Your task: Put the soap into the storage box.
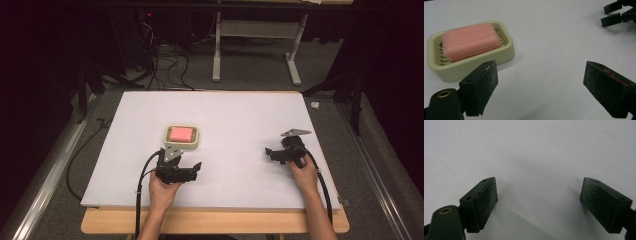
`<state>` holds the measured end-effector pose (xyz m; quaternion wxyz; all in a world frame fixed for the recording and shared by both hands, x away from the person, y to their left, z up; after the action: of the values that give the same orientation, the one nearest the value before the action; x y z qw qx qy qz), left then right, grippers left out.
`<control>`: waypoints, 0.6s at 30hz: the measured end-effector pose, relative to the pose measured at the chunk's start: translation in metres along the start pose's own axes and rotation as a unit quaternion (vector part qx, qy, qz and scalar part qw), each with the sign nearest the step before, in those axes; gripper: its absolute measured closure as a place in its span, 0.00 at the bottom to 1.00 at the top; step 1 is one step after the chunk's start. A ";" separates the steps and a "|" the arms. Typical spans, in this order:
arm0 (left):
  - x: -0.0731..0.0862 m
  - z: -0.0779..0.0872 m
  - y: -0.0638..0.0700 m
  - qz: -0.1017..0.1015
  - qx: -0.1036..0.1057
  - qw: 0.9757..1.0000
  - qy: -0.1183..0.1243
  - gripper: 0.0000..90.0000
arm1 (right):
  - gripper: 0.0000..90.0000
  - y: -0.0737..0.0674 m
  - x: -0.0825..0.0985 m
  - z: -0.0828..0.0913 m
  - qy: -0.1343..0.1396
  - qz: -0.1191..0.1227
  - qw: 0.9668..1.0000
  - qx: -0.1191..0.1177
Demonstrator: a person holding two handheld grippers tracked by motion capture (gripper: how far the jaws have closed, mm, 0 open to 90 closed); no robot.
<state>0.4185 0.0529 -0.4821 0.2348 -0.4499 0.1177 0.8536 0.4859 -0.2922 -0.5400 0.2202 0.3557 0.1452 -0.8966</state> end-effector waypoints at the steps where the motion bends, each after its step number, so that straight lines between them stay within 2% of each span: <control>1: 0.000 -0.001 0.000 0.000 0.000 1.000 0.000 0.15 | 0.16 0.000 0.000 0.000 0.000 0.001 1.000 0.000; 18: 0.006 -0.017 0.007 -0.010 -0.002 1.000 -0.019 0.16 | 0.16 0.000 0.000 0.000 0.000 0.000 1.000 0.000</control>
<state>0.4240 0.0415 -0.4969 0.2447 -0.4351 0.1066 0.8599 0.4859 -0.2922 -0.5400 0.2204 0.3557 0.1451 -0.8966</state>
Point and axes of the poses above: each handheld gripper's, and its own axes: z roughly backward along the jaws, x roughly out of its underside, y roughly to its right, the point moved 8 cm from there along -z, roughly forward along the jaws, and after that the axes turned 9 degrees about -x, right-handed, at the moved point
